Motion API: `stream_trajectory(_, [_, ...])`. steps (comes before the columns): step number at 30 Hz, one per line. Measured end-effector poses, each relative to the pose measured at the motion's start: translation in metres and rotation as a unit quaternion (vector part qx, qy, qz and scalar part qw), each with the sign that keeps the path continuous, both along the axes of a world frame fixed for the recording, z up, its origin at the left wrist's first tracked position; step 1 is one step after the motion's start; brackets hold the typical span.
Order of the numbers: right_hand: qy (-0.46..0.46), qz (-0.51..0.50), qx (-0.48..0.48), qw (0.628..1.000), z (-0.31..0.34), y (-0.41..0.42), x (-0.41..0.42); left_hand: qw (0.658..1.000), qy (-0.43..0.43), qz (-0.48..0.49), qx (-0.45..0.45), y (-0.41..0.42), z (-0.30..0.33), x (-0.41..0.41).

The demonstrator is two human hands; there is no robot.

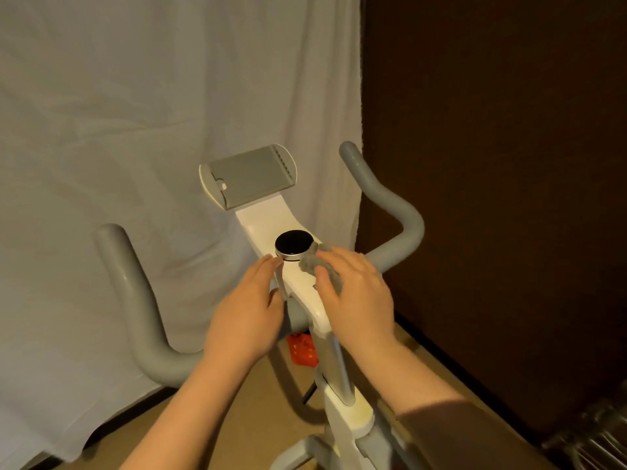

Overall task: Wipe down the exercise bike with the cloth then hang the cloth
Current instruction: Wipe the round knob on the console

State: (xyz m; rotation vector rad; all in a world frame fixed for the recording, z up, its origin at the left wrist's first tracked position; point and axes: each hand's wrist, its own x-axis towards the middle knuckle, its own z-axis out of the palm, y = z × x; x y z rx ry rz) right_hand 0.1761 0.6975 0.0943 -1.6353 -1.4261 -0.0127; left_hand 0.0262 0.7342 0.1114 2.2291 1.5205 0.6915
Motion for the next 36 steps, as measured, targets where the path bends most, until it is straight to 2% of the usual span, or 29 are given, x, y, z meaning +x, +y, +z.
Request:
stream_trajectory(2, [-0.097, 0.034, 0.009, 0.995, -0.008, -0.015, -0.014, 1.000, -0.017, 0.006, -0.010, -0.002, 0.001, -0.001])
stream_trajectory(4, [-0.124, 0.095, -0.017, 0.987, -0.005, -0.010, 0.003, 0.999, -0.028, 0.013, -0.012, -0.001, 0.003, 0.000])
stream_trajectory(6, [-0.061, 0.099, -0.047, 0.992, 0.002, 0.004, 0.024, 1.000, -0.025, 0.017, -0.009, -0.001, 0.003, 0.000])
stream_trajectory(8, [0.008, 0.049, -0.021, 0.999, -0.001, 0.005, 0.023, 0.999, -0.024, 0.021, -0.006, -0.001, 0.003, 0.000])
stream_trajectory(10, [-0.023, 0.020, 0.021, 0.999, -0.010, -0.011, -0.002, 0.999, -0.023, 0.024, -0.001, -0.003, 0.003, 0.001])
stream_trajectory(13, [-0.117, 0.117, 0.014, 0.986, -0.008, -0.005, -0.009, 0.999, -0.011, 0.031, 0.003, -0.005, 0.004, 0.005])
stream_trajectory(16, [-0.073, 0.140, -0.044, 0.986, 0.011, 0.022, 0.011, 1.000, -0.010, 0.027, 0.005, -0.005, 0.004, 0.005])
stream_trajectory(20, [-0.010, 0.019, -0.003, 1.000, -0.003, 0.003, 0.001, 0.999, -0.029, 0.013, 0.020, -0.004, 0.004, 0.005])
stream_trajectory(21, [-0.021, 0.014, -0.002, 1.000, -0.005, -0.004, -0.004, 0.999, -0.041, 0.010, 0.021, -0.003, 0.004, 0.006])
stream_trajectory(24, [-0.089, 0.099, -0.051, 0.990, 0.002, 0.007, 0.005, 0.998, -0.068, -0.004, 0.013, 0.002, 0.004, 0.009])
stream_trajectory(26, [-0.034, 0.108, -0.096, 0.989, 0.012, 0.018, 0.018, 0.998, -0.060, -0.009, 0.002, 0.003, 0.002, 0.010])
stream_trajectory(28, [0.027, 0.062, -0.087, 0.994, 0.012, 0.019, 0.022, 0.998, -0.065, -0.017, -0.020, 0.005, 0.003, 0.009])
stream_trajectory(29, [0.022, 0.046, -0.079, 0.996, 0.014, 0.018, 0.018, 0.997, -0.067, -0.020, -0.039, 0.007, 0.004, 0.009])
stream_trajectory(31, [0.000, 0.050, -0.091, 0.995, 0.017, 0.023, 0.011, 0.997, -0.050, -0.026, -0.060, 0.015, 0.007, 0.009])
stream_trajectory(34, [0.018, 0.044, -0.132, 0.990, 0.031, 0.061, 0.009, 0.998, -0.004, -0.041, -0.041, 0.041, 0.015, 0.011])
stream_trajectory(36, [-0.019, 0.045, -0.139, 0.989, 0.037, 0.078, 0.002, 0.996, 0.020, -0.071, -0.041, 0.060, 0.024, 0.012])
